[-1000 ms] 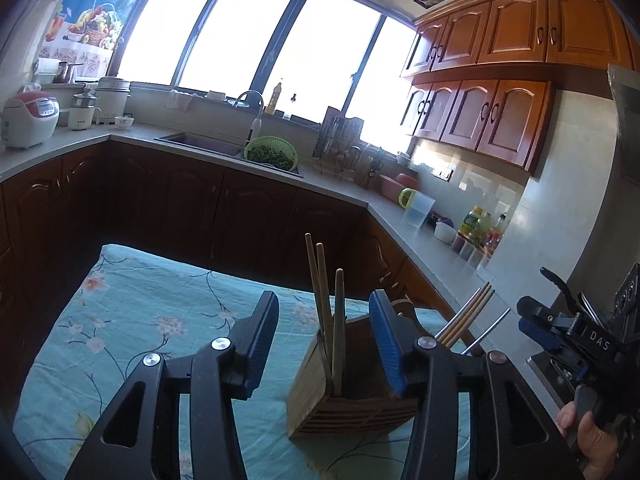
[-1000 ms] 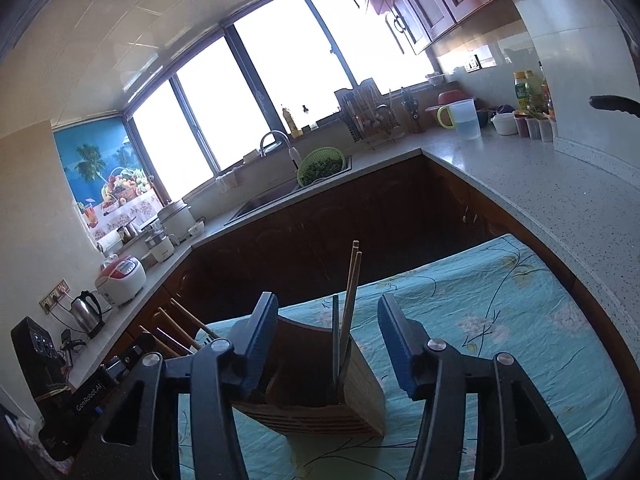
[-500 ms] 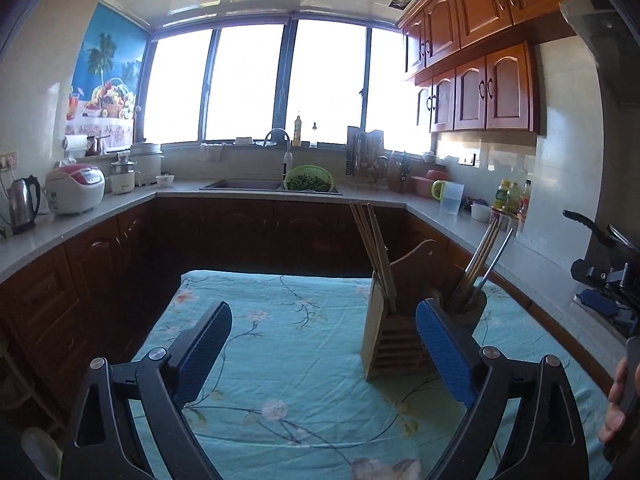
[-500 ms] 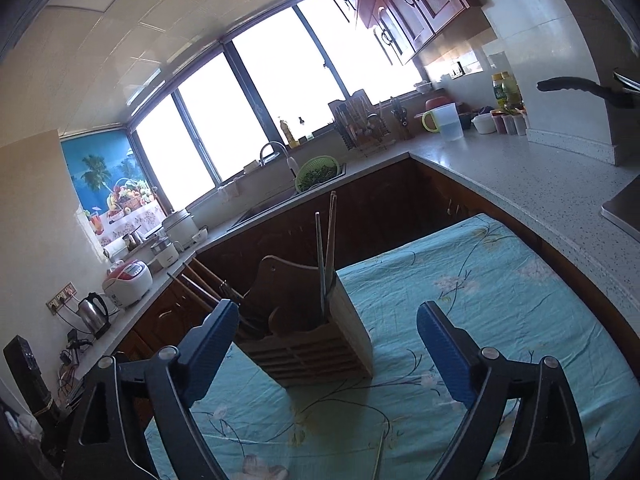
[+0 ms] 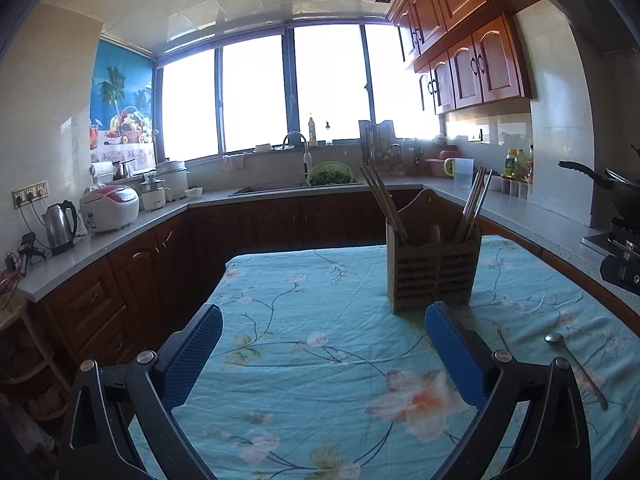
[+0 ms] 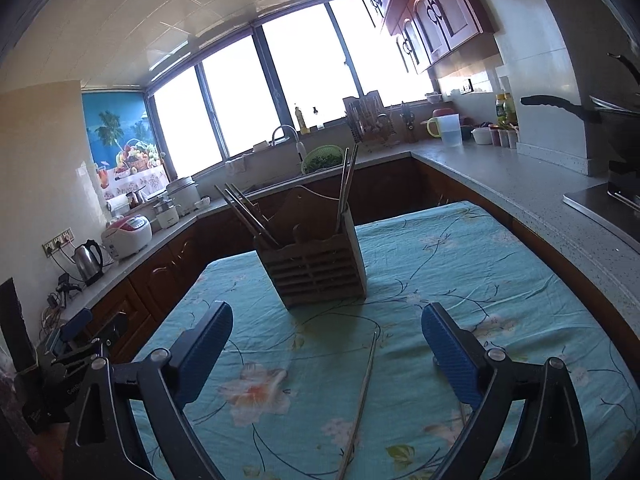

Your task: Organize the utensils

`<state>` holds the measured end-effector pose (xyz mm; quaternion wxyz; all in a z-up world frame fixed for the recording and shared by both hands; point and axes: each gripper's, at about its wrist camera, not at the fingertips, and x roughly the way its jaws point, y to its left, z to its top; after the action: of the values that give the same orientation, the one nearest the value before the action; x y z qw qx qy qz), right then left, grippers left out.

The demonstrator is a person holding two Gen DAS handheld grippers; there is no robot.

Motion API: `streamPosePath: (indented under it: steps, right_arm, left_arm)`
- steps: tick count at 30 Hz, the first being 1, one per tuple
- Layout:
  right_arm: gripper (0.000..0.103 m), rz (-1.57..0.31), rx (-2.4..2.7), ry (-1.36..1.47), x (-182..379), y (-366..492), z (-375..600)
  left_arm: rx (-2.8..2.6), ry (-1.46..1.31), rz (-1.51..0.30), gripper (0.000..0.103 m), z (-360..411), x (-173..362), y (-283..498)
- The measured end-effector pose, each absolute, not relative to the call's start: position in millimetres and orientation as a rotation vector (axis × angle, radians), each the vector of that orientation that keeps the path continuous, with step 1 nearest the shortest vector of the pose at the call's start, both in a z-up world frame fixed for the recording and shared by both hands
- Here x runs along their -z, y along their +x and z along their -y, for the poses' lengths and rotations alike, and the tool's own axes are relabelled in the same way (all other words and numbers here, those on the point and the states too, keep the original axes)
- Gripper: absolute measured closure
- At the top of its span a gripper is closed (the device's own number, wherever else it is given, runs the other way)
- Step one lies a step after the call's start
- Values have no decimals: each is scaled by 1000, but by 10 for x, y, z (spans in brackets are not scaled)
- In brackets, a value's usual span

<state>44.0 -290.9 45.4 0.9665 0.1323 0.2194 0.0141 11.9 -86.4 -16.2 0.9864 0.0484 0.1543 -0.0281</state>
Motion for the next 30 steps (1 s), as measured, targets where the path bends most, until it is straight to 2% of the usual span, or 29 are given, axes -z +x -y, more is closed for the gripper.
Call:
streamPosePath:
  steps: [8, 14, 23, 30]
  right_arm:
    - [4, -452, 56, 131, -402, 88, 2733]
    - [0, -328, 92, 62, -676, -201, 2619]
    - [0, -351, 104, 5, -284, -419, 2465]
    - [0, -374, 102, 5, -153, -488, 2445]
  left_arm:
    - [27, 94, -298, 1, 974, 25, -292]
    - [-44, 107, -282, 1, 993, 2, -486]
    - [-59, 93, -314, 1, 1020, 279, -671]
    - [-36, 112, -299, 1, 1057, 301, -835]
